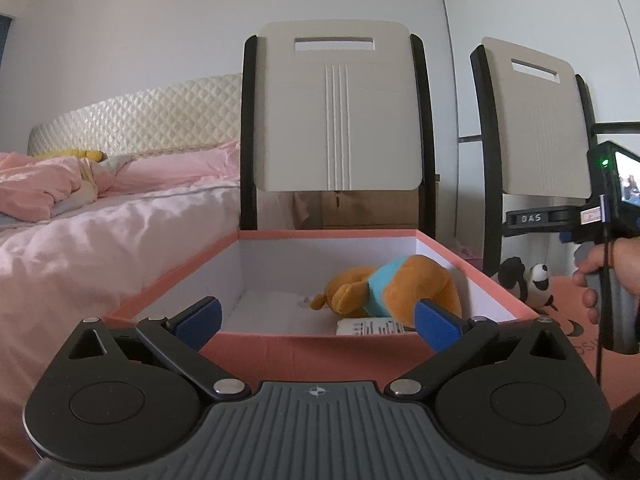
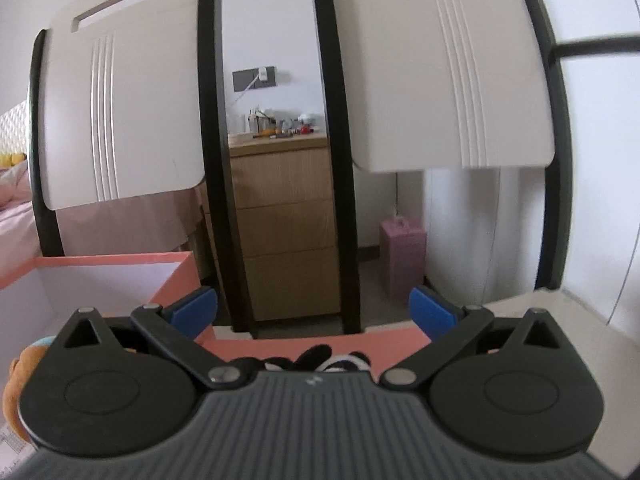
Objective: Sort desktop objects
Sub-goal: 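Lower the right tool onto the panda plush and grasp it, then carry the panda plush with the right tool over the pink box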
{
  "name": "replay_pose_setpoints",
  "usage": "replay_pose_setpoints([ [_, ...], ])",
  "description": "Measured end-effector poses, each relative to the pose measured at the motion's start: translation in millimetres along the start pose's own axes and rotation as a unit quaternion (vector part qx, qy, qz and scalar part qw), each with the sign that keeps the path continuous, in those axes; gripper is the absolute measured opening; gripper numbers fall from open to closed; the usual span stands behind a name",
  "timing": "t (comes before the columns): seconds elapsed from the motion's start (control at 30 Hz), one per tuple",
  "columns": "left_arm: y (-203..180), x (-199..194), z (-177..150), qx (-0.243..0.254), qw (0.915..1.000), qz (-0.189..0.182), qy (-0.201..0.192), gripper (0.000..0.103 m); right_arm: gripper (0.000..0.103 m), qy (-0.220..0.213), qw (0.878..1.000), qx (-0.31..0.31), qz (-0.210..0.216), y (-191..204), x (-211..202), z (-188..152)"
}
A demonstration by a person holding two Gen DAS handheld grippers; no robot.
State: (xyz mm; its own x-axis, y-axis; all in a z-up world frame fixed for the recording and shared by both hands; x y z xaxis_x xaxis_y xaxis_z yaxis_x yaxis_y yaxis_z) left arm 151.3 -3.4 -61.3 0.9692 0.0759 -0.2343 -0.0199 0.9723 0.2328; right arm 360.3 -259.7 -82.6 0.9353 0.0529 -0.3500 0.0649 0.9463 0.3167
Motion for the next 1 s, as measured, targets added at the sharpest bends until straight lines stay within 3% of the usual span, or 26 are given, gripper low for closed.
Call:
replay_pose_setpoints([
  [0.33, 10, 4, -5, -0.028, 0.9994, -0.010, 0.014, 0.103, 0.103, 0.062, 0.995, 0.068, -0.029, -17, 39, -20],
  [1.0, 7, 1, -4, -0.038, 0.9991, -0.020, 0.007, 0.103, 0.103, 0.096, 0.993, -0.051, -0.046, 7, 49, -47],
])
Point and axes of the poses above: each gripper's, at about its wrist camera, not at the fingertips, and x roughly the way its jaws point, y to its left, z to its top, the point moved 10 cm from there along x, roughly the way its jaws point, and after that the axes turned 12 degrees about x, right-handed, at the moved point
